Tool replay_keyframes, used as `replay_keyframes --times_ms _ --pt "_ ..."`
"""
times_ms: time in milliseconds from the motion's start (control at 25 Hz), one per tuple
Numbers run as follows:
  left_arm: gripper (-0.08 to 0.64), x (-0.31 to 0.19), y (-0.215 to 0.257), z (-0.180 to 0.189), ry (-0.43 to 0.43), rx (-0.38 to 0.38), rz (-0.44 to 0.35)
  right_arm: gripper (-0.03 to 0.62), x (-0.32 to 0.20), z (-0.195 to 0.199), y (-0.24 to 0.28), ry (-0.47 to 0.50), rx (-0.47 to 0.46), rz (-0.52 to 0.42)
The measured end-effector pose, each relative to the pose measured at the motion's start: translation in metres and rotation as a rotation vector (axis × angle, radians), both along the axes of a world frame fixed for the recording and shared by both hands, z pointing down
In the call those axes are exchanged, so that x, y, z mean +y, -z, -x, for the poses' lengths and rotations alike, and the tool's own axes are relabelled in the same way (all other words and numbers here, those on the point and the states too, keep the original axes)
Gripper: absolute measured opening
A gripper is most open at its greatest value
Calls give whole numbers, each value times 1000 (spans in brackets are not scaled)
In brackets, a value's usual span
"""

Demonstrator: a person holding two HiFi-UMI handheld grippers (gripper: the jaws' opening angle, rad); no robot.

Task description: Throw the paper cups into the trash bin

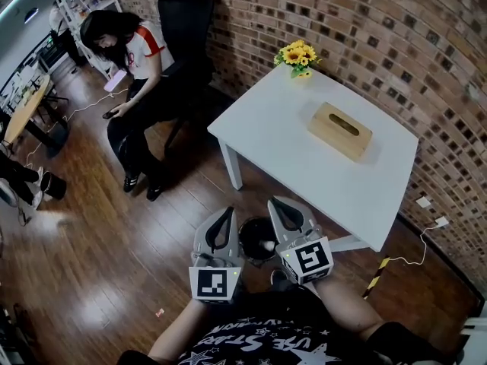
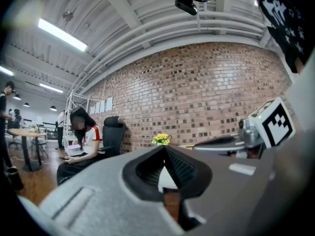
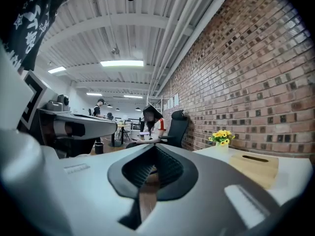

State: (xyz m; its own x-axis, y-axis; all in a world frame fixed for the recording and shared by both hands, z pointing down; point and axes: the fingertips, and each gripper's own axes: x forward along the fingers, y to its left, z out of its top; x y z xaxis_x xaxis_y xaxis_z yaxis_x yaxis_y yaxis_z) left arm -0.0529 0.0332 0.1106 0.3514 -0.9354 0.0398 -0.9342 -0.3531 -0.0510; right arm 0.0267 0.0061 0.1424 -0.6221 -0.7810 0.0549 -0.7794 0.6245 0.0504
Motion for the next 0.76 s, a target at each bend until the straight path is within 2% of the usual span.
replay_keyframes --times_ms 160,760 --pt "5 0 3 -3 -15 -14 -17 8 1 -4 1 -12 9 -10" --pt "5 12 -3 1 -1 -4 4 8 15 -6 -5 -32 19 -3"
